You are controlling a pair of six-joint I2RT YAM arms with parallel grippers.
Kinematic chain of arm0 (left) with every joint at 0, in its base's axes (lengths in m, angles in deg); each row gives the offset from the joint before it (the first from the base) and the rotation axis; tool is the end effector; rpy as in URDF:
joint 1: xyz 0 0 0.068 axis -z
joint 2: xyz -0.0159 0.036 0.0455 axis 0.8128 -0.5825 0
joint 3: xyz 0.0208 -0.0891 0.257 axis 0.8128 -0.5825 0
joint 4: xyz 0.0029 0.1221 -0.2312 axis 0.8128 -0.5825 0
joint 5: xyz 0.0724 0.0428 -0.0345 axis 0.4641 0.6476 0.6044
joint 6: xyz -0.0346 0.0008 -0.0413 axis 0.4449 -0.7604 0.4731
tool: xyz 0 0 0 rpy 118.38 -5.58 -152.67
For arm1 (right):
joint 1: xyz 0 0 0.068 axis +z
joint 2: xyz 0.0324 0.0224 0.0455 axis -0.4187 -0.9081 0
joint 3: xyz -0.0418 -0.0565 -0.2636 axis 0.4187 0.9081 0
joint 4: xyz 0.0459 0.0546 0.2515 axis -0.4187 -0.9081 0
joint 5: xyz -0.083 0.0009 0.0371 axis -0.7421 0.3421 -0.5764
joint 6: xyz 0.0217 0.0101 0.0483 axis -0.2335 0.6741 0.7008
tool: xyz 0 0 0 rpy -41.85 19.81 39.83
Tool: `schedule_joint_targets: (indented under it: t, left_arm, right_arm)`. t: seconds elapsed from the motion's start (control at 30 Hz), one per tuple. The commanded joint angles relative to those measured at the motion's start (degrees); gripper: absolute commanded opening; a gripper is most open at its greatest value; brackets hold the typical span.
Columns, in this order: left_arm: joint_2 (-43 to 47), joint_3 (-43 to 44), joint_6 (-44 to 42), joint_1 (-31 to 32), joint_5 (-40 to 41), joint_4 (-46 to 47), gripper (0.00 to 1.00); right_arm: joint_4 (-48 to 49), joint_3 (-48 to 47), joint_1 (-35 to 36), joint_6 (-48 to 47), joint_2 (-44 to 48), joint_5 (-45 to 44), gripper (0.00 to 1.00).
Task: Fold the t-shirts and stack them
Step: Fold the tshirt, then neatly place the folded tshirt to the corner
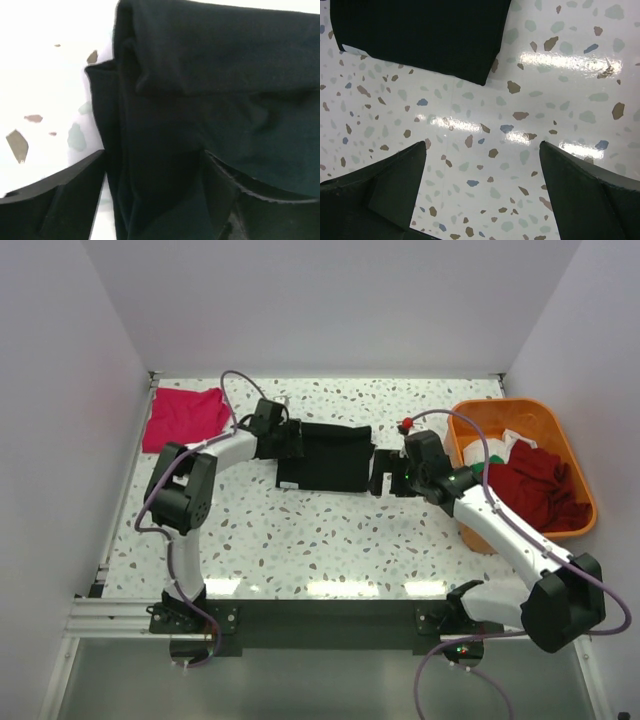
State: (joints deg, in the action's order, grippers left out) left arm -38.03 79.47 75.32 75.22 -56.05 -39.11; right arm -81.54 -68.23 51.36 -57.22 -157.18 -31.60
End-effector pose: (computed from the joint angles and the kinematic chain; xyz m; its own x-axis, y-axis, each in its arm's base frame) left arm 0.4005 -0.1542 0.1621 -0.8150 -0.1527 -0.5589 0.0313 0.9516 -0.3057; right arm 0.2326 0.1160 0.2700 -0.7623 0.0916 -0.6407 -0.1303 0.9480 0.2905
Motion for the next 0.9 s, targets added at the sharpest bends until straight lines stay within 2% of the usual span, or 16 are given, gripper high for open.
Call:
schedule_joint_targets:
  t: [0.0,0.03,0.1,0.13,0.2,0.3,0.33,0.53,0.67,0.87]
  left_arm:
    - [-3.4,2.5,-0.8,1.1,3.8,-3.3,0.77]
    - [-3.7,2.8,-0.7,1.7,4.4,-3.7,0.66]
    - [-4.4,3.0,-0.7,2.2,5.8,-4.7,0.57]
    - [-4.5,3.1,-0.8,2.6,6.3,-4.9,0.47]
    - [-5.2,3.6,-1.0,2.9,7.8,-5.8,0.35]
    - [-6.4,6.6,-1.8,3.0,10.4,-9.2,0.04]
    - [-6.5,8.4,-2.2,3.0,11.5,-10.1,0.0]
    - [-4.7,12.4,-10.9,3.0,27.3,-11.3,0.0]
    - [-3.7,14.3,-21.9,2.4,37.8,-9.4,0.0]
    - [-1.4,15.1,-32.1,-1.8,39.2,-6.3,0.0]
  right_arm:
    - [-1.1,0.8,-0.1,0.8,2.8,-3.7,0.99]
    - [-1.1,1.2,0.0,0.6,3.2,-3.9,0.99]
    - [-1.7,1.4,0.0,0.5,4.4,-4.4,0.99]
    - [-1.8,1.4,-0.1,0.5,4.7,-4.8,0.99]
    - [-1.9,1.4,-0.1,0.3,5.4,-5.2,0.99]
    - [-1.7,1.6,-0.1,-0.2,5.9,-4.7,0.99]
    - [-1.6,2.1,-0.1,-0.3,5.9,-4.5,0.99]
    - [-1.6,3.5,-0.1,-1.1,6.6,-6.8,0.99]
    - [-1.6,3.6,-0.1,-1.5,6.6,-8.4,0.99]
    - [-1.1,4.0,-0.1,-2.0,5.4,-8.8,0.99]
